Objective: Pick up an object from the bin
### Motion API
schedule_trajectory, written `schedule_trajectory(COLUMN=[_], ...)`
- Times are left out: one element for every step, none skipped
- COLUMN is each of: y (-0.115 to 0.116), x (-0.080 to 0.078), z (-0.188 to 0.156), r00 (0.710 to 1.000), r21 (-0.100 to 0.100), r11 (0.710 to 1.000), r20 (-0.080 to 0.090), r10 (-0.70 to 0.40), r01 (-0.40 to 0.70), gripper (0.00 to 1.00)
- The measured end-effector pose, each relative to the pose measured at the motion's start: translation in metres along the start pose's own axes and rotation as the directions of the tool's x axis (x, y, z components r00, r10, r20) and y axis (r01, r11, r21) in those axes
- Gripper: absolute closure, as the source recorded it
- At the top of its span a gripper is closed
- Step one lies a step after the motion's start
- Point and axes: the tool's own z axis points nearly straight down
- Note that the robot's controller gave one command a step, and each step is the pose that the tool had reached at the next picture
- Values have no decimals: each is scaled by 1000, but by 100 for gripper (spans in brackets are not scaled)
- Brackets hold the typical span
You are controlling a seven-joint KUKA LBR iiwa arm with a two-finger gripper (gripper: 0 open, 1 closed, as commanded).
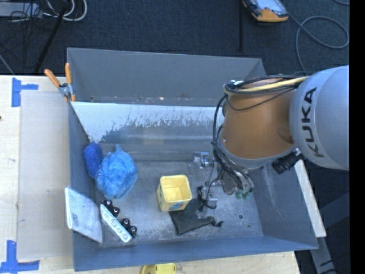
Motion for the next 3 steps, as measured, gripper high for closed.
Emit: schedule_trajectory(y=[0,19,17], x=[0,5,13], z=[0,44,121], r00=[1000,997,984], r21=[0,1,0], r11=[1000,997,984], r20=[0,5,-1], r10=[0,-78,-180], r01=[0,78,180], gripper=[0,0,100])
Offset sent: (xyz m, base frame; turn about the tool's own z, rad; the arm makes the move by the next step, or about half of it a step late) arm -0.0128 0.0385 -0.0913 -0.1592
